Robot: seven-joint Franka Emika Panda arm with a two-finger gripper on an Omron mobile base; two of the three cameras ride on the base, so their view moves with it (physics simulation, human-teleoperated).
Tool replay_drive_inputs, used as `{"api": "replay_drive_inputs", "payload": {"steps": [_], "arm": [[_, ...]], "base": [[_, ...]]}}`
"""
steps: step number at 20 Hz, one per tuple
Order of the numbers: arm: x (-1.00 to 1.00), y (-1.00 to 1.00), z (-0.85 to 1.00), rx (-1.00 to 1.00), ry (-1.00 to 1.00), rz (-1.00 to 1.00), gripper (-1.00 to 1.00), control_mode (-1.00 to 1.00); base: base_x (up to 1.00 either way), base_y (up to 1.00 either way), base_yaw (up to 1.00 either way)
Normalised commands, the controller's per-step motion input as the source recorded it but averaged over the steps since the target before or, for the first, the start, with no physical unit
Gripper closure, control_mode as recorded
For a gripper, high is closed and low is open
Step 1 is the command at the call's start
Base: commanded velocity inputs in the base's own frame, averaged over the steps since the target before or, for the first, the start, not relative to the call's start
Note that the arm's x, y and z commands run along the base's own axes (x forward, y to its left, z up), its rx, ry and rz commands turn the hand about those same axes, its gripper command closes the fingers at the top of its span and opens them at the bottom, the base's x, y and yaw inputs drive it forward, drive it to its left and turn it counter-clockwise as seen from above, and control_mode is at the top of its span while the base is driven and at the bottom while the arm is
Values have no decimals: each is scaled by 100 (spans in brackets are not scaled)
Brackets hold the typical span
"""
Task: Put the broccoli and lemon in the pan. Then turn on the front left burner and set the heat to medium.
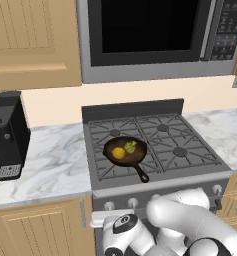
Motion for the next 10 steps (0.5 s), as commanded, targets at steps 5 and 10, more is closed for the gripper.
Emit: {"api": "replay_drive_inputs", "payload": {"steps": [5, 10], "arm": [[16, -1, -27, 5, 0, 0, -100, -100], [13, 0, -28, 2, 0, 0, -100, -100]], "base": [[0, 0, 0], [0, 0, 0]]}}
